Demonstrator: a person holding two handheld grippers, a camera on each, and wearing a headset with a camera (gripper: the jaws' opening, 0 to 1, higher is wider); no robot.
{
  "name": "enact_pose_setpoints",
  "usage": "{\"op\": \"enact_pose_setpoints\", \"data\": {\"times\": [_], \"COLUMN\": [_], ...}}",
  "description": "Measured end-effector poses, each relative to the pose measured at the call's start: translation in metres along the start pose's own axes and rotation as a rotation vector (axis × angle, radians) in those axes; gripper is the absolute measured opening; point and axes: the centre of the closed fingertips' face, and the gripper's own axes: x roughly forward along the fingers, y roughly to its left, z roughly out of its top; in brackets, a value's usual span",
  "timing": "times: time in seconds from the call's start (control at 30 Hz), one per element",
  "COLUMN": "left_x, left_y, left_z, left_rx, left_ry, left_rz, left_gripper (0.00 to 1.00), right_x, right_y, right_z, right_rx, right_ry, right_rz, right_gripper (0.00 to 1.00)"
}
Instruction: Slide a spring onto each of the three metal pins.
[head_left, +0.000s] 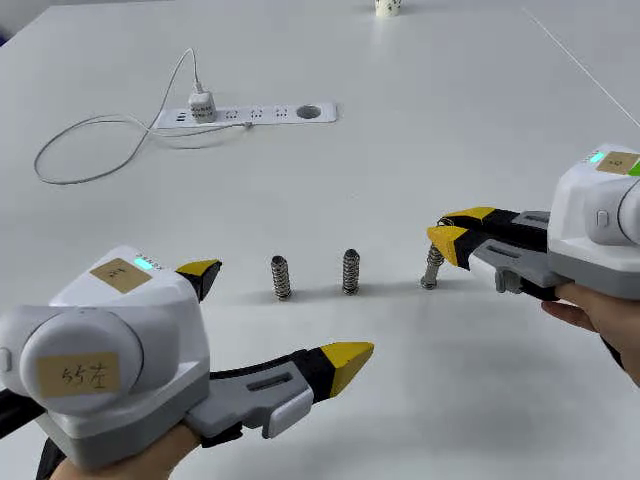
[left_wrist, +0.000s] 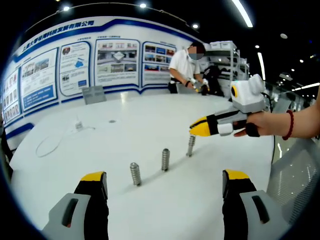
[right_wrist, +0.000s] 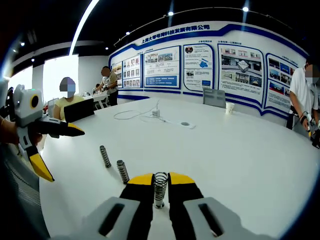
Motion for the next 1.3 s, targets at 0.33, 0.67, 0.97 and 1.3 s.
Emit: {"op": "enact_pose_setpoints", "data": {"times": [0.33, 0.67, 0.97, 1.3], "left_x": [0.001, 0.000, -0.001, -0.002], "left_y": [0.001, 0.005, 0.009, 0.013], "left_z": [-0.004, -0.007, -0.008, -0.009], "left_rx": [-0.010, -0.013, -0.019, -0.018], "left_ry": [0.011, 0.021, 0.027, 0.040], "left_rz": [0.006, 0.019, 0.037, 0.050], "left_gripper": [0.95, 0.93, 0.90, 0.89], "right_x": [0.005, 0.009, 0.010, 0.010], "right_y": [0.000, 0.002, 0.002, 0.002], "right_z": [-0.012, -0.024, -0.030, -0.030], "right_rx": [0.002, 0.008, 0.030, 0.055], "right_ry": [0.028, 0.056, 0.059, 0.055], "right_rz": [-0.003, -0.005, -0.011, -0.012], "right_gripper": [0.11, 0.11, 0.11, 0.13]}}
